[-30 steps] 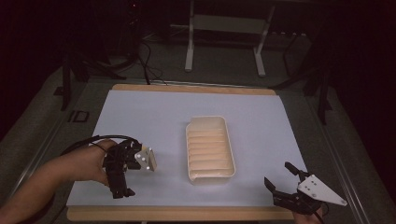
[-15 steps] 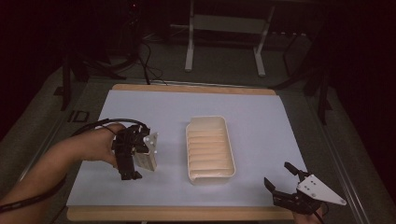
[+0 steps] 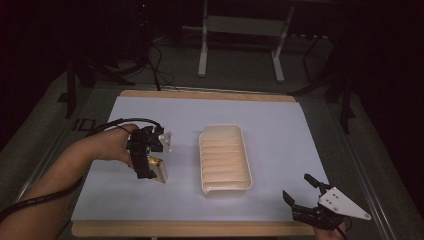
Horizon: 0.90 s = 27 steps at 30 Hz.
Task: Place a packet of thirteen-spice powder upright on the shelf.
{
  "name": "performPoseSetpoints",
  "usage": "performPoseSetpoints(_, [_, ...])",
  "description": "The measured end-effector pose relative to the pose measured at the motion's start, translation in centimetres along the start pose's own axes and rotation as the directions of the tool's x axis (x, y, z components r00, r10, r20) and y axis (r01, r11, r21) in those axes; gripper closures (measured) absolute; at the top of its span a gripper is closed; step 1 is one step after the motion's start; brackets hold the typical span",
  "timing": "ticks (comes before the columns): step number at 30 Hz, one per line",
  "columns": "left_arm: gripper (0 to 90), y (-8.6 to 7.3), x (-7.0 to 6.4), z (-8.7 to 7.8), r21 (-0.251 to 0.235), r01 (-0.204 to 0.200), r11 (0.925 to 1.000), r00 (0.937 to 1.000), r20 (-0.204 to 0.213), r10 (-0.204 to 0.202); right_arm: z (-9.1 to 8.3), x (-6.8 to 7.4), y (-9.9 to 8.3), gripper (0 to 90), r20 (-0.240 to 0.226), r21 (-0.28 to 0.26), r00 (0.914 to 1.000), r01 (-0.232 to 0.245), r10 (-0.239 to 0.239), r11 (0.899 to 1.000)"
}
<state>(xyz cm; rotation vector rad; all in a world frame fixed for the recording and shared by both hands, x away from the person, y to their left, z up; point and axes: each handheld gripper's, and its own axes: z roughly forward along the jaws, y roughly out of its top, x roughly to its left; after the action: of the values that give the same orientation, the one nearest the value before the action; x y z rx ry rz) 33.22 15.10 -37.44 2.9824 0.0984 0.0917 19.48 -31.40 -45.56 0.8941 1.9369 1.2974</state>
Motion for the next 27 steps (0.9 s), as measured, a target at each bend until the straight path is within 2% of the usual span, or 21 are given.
performPoseSetpoints(1, [13.6,-0.1,0.1,0.1,-0.004,-0.001,1.0,1.0,0.004,0.001,0.0,0.0,0.0,14.2,-0.001,0.001,1.0,0.001,-0.001,1.0])
performPoseSetpoints(3, [18.2,-0.3,0.3,0.4,-0.008,-0.007,0.9999,1.0,-0.001,0.007,0.0,0.0,0.0,14.2,-0.002,0.003,1.0,0.003,-0.003,1.0])
performPoseSetpoints(5, [34.1,-0.4,0.4,0.8,0.0,-0.017,0.9999,0.9997,0.02,0.017,0.0,0.0,0.0,14.2,-0.003,0.003,1.0,0.002,-0.002,1.0])
performPoseSetpoints(6, [36.1,-0.5,0.4,1.0,0.005,-0.02,0.9998,0.9996,0.02,0.02,0.0,0.0,0.0,14.2,-0.003,0.003,1.0,0.003,-0.003,1.0])
performPoseSetpoints(7, [36.1,-0.5,0.5,1.2,0.008,-0.021,0.9997,0.9995,0.024,0.021,0.0,0.0,0.0,14.2,-0.004,0.003,1.0,0.004,-0.004,1.0])
performPoseSetpoints(8, [37.2,-0.5,0.6,1.3,0.015,-0.03,0.9994,0.9995,0.01,0.03,0.0,0.0,0.0,14.2,-0.004,0.003,1.0,0.005,-0.005,1.0])
performPoseSetpoints(12, [39.9,-0.6,0.8,1.9,0.032,-0.031,0.999,0.9994,0.015,0.031,0.1,0.1,0.0,14.3,-0.006,0.007,0.9999,0.009,-0.009,1.0])
performPoseSetpoints(16, [42.2,-0.6,1.0,2.4,0.045,-0.052,0.9977,0.9985,0.023,0.051,0.1,0.1,0.0,14.3,-0.008,0.008,0.9999,0.012,-0.012,1.0])
performPoseSetpoints(20, [50.7,-0.5,1.1,2.9,0.05,-0.071,0.9962,0.9972,0.027,0.07,0.1,0.1,0.0,14.4,-0.01,0.009,0.9999,0.013,-0.013,1.0])
performPoseSetpoints(27, [60.2,-0.6,1.1,3.8,0.084,-0.102,0.9912,0.9944,0.036,0.099,0.2,0.1,0.0,14.4,-0.015,0.01,0.9998,0.015,-0.015,1.0])
